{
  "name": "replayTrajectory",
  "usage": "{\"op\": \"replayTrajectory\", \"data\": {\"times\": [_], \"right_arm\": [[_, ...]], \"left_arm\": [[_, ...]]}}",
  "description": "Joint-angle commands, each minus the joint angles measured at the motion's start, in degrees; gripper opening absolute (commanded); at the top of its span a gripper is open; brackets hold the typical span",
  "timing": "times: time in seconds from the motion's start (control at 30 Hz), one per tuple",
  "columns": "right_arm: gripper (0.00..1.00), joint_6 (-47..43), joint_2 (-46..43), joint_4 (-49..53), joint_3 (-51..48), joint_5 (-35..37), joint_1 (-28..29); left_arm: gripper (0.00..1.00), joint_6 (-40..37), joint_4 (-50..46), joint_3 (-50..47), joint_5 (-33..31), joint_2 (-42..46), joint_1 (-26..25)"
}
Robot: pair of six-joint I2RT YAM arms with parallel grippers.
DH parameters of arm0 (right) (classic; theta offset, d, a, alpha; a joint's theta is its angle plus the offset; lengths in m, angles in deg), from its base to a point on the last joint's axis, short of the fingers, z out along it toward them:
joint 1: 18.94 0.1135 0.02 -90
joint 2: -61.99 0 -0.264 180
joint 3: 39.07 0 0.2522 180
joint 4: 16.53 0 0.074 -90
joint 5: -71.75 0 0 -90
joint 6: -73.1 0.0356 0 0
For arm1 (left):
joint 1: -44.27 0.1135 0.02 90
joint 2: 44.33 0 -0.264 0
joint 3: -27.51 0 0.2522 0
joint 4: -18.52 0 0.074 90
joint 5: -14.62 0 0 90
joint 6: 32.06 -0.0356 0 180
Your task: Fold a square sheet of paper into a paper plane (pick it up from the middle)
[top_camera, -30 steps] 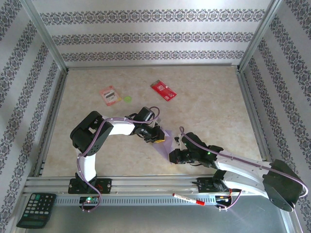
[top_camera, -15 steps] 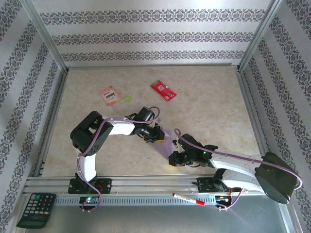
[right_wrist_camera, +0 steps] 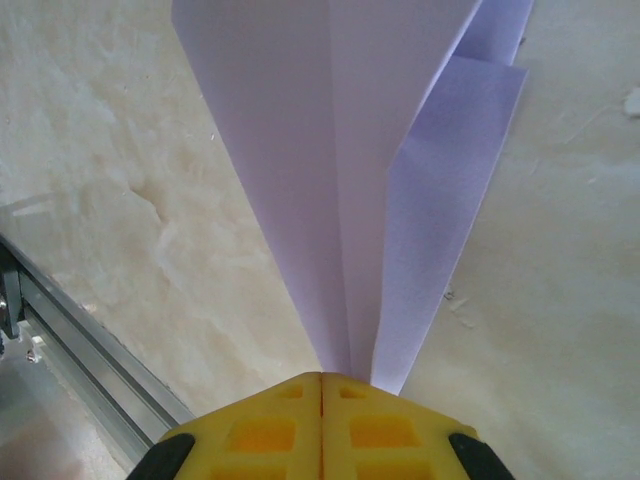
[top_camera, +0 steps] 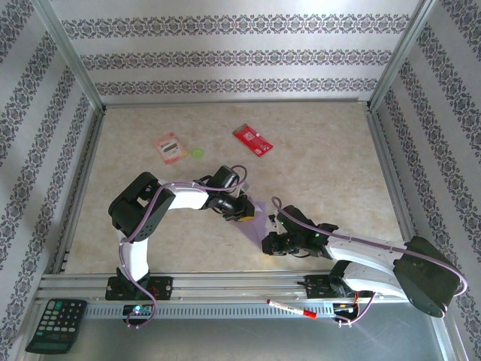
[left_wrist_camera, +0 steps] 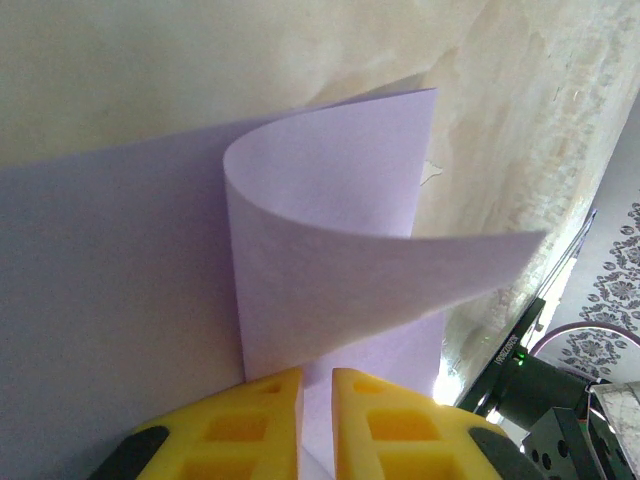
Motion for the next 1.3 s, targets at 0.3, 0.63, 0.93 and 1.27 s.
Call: {"op": "replayTrajectory", "data": {"times": [0.3,0.63,0.93,1.27], "right_arm": [[0.05,-1.07,0.97,-1.88,-4.24,0.2,-1.21],[0.05,-1.14,0.01,0.7,-5.69,0.62,0.8],[0.03,0.61,-2.15,5.73,-5.0,1.78,4.46],[0.02,1.16,-8.64,8.75,0.95,2.54,3.29]], "left_arm": [[0.16,-1.38,-4.9,-0.75,-2.79,-3.25,0.23],[0.16,-1.39,-5.25,-0.65,-3.18,-3.32,0.24],[0.16,-1.57,-5.89,-0.94,-3.67,-3.52,0.33],[0.16,-1.78,-6.13,-1.06,-3.83,-3.79,0.42]]}}
